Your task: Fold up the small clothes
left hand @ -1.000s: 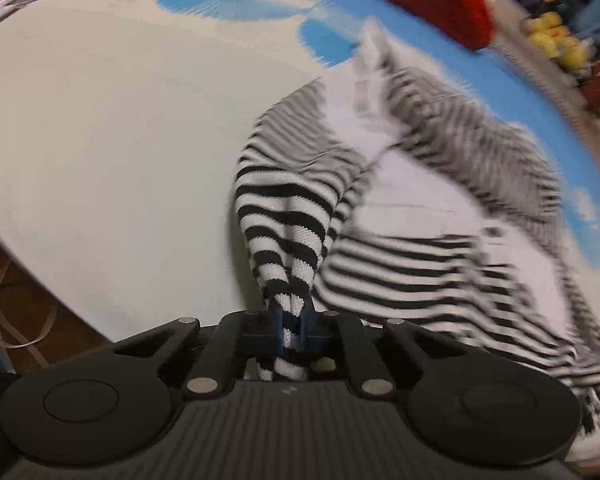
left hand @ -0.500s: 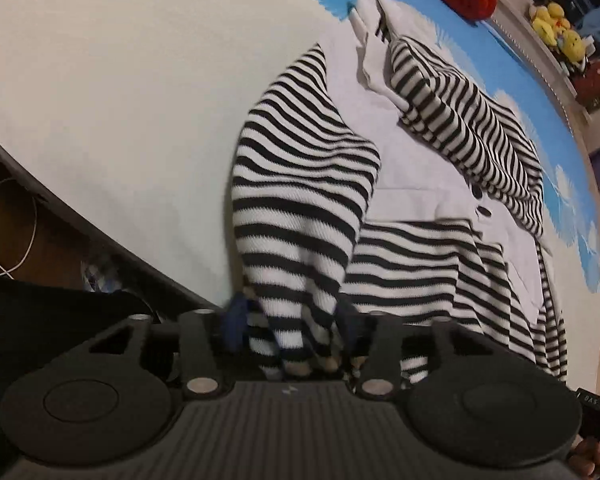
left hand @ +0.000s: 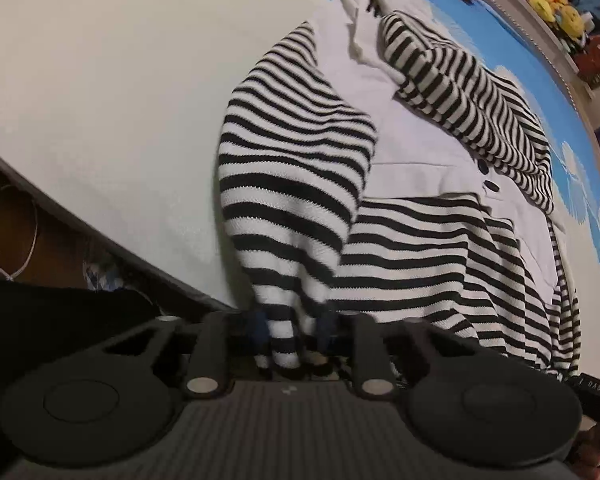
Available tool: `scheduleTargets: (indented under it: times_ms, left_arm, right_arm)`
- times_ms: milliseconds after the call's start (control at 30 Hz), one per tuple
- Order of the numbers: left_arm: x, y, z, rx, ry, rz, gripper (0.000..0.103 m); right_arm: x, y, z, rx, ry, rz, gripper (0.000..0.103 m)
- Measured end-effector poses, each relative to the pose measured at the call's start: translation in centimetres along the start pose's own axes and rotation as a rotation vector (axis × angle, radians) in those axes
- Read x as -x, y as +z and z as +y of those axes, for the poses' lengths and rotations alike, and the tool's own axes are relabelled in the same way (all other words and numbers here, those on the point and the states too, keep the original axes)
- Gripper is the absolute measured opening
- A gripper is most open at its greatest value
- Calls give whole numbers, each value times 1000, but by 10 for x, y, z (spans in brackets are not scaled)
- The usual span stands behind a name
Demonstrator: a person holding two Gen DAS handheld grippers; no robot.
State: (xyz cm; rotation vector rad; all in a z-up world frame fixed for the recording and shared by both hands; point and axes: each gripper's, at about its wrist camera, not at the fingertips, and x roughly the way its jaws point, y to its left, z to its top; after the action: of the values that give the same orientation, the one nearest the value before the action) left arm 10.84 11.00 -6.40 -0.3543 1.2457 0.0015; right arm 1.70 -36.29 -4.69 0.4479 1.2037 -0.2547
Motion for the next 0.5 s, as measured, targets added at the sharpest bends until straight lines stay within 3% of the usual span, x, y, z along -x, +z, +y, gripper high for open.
scheduleTargets:
  times_ms: [67, 233, 333, 400, 500]
  left_arm:
    - [7, 0, -3, -27, 2, -34, 9]
    - [20, 2, -6, -39, -19, -82, 10]
    - [13, 3, -1, -11, -26, -40, 14]
    - [6, 2, -1, -17, -24, -3, 25]
    - [0, -2, -5, -61, 13, 18, 27]
  right_arm:
    - [7, 1, 1, 6, 13, -42, 7]
    - [29, 5, -7, -49, 73, -138, 6]
    - [19, 4, -11, -73, 55, -83, 8]
    - [8, 2, -8, -61, 57, -26, 12]
    - [4, 0, 1, -3, 21, -15, 12]
